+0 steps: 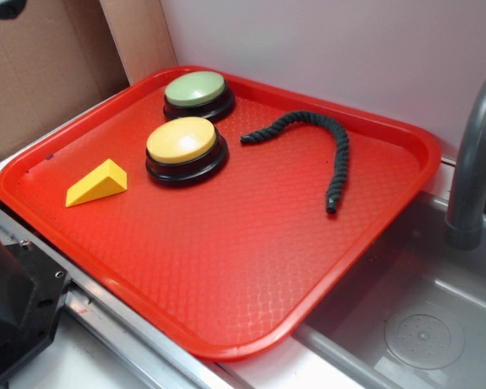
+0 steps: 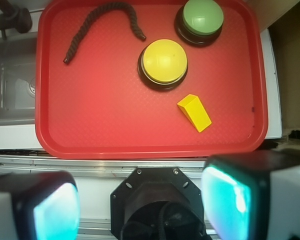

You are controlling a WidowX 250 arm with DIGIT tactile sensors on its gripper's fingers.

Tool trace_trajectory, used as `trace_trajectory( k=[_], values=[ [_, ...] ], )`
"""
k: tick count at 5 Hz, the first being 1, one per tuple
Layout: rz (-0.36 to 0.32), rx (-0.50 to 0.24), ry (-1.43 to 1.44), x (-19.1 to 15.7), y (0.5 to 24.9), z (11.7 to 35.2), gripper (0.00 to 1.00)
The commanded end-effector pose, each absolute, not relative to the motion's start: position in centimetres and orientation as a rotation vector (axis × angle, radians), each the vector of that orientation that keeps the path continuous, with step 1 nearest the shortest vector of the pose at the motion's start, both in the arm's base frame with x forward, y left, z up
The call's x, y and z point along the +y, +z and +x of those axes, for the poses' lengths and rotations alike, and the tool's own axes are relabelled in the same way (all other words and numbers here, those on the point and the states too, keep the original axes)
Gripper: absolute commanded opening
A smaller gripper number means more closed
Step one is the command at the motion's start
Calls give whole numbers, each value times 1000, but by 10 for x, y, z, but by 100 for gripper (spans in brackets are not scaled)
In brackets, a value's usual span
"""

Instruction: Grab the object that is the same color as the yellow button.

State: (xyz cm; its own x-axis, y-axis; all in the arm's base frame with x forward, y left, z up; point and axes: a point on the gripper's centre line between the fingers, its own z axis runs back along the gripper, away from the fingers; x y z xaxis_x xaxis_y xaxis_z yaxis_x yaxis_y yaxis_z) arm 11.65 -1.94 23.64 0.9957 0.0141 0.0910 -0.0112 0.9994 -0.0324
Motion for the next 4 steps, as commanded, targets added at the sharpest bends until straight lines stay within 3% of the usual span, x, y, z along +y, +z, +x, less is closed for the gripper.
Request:
trace_trajectory(
  k=[1,2,4],
  values=[
    [-32,-91,13,-19,236,116,100],
    [-29,-92,-93,-6,213,126,100],
    [71,-153,-327,9,160,141,100]
  ],
)
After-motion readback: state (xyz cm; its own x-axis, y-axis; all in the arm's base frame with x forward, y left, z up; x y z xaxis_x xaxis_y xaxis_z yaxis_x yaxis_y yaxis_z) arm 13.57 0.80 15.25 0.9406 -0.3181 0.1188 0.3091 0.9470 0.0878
